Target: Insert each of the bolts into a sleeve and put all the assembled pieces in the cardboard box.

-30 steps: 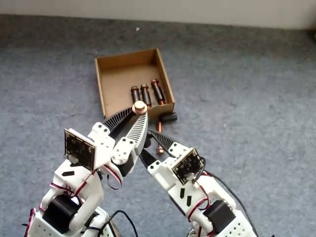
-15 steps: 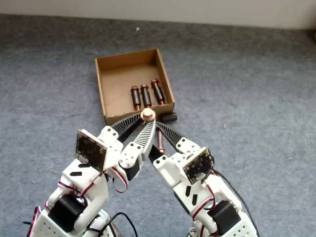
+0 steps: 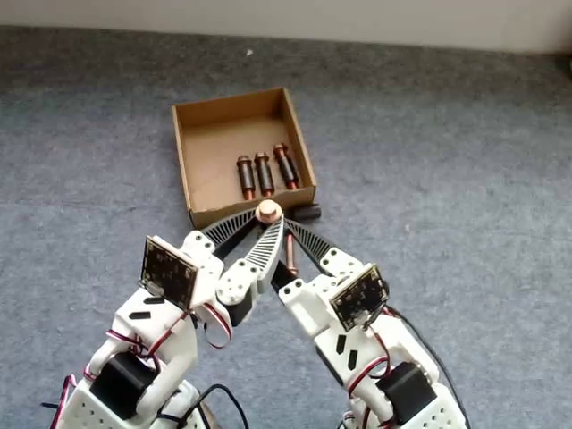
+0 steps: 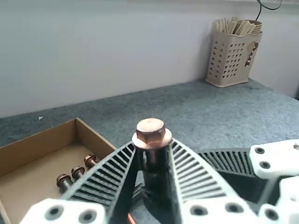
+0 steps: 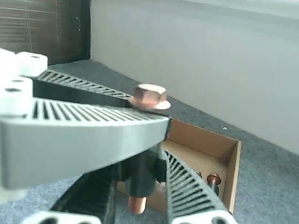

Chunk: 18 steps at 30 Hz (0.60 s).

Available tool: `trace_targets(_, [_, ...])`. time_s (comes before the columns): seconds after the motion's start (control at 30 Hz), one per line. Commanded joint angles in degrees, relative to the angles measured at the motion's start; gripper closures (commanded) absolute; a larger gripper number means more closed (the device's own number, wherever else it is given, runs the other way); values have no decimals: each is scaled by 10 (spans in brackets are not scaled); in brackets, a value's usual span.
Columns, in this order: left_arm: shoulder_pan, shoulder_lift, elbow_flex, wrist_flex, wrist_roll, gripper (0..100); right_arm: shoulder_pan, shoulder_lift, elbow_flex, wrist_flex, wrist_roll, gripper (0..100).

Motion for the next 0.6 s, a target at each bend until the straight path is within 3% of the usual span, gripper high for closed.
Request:
trace_targets(0.0, [-7, 3, -12, 45, 1, 854, 16, -12, -55, -14, 2, 993])
trace_targets(0.27, [-7, 3, -62, 131, 1, 796, 22, -11, -22, -13, 4, 993])
trace_targets(0.57, [-7, 3, -83, 134, 0, 796, 97, -11, 51, -14, 1, 993])
